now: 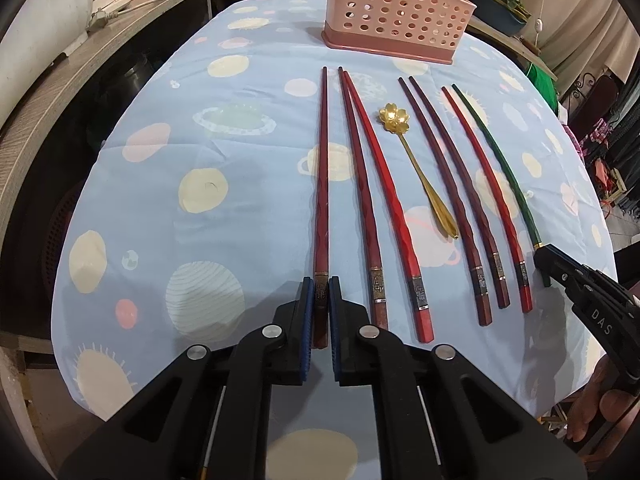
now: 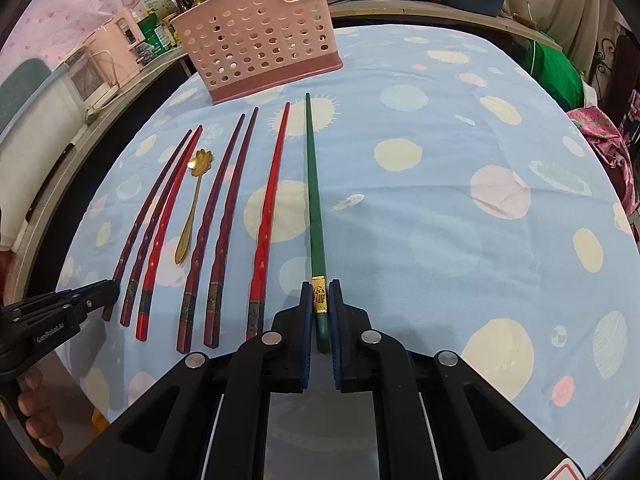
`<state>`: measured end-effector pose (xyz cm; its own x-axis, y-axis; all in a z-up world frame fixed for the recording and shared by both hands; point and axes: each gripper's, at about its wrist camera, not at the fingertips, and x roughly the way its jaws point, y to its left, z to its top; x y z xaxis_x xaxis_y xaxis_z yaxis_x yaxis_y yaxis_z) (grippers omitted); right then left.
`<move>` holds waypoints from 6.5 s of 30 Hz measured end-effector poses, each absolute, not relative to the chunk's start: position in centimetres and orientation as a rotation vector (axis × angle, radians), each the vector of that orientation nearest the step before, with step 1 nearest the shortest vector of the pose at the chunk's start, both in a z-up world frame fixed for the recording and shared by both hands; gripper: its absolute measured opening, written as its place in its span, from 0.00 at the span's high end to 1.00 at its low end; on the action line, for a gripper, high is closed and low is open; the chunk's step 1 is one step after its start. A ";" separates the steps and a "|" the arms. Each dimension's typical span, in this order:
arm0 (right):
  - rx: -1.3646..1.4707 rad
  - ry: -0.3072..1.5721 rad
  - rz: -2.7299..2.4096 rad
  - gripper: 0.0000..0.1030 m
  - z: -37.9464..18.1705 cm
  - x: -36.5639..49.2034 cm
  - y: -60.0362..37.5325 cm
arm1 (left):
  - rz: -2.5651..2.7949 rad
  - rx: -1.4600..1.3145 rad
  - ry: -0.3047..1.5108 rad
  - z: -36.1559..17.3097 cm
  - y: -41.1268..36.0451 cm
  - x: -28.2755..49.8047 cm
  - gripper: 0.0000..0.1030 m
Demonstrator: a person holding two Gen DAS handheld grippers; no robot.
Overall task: Organize utensils
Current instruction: 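Grasp a dark red chopstick with the left gripper while the right grasps a green chopstick, then lift both held chopsticks and carry them over the pink basket, then open both grippers to drop the chopsticks into the pink basket, then move both open grippers back over the remaining chopsticks and gold spoon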
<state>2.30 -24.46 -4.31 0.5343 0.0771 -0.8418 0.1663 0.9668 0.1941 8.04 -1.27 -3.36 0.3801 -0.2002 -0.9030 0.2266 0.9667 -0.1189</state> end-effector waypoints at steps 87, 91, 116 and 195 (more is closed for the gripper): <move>0.350 0.293 -0.003 0.93 26.1 19.5 -32.7 | -0.257 -0.124 0.405 30.2 -4.3 27.0 0.94; 0.358 0.310 0.024 0.93 25.5 21.4 -31.9 | -0.258 -0.122 0.427 28.8 -4.9 28.4 0.94; 0.372 0.531 0.038 0.93 15.2 25.5 -30.2 | -0.238 -0.133 0.632 19.0 -4.9 31.5 0.93; 0.275 0.978 0.044 0.73 -3.3 3.6 -23.1 | -0.216 -0.010 1.103 -2.2 -1.1 11.8 0.56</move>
<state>3.57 -23.13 -3.35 0.5610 0.1597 -0.8123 0.0868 0.9644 0.2496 11.83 -1.12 -2.21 0.4320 -0.1781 -0.8841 0.1678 0.9791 -0.1152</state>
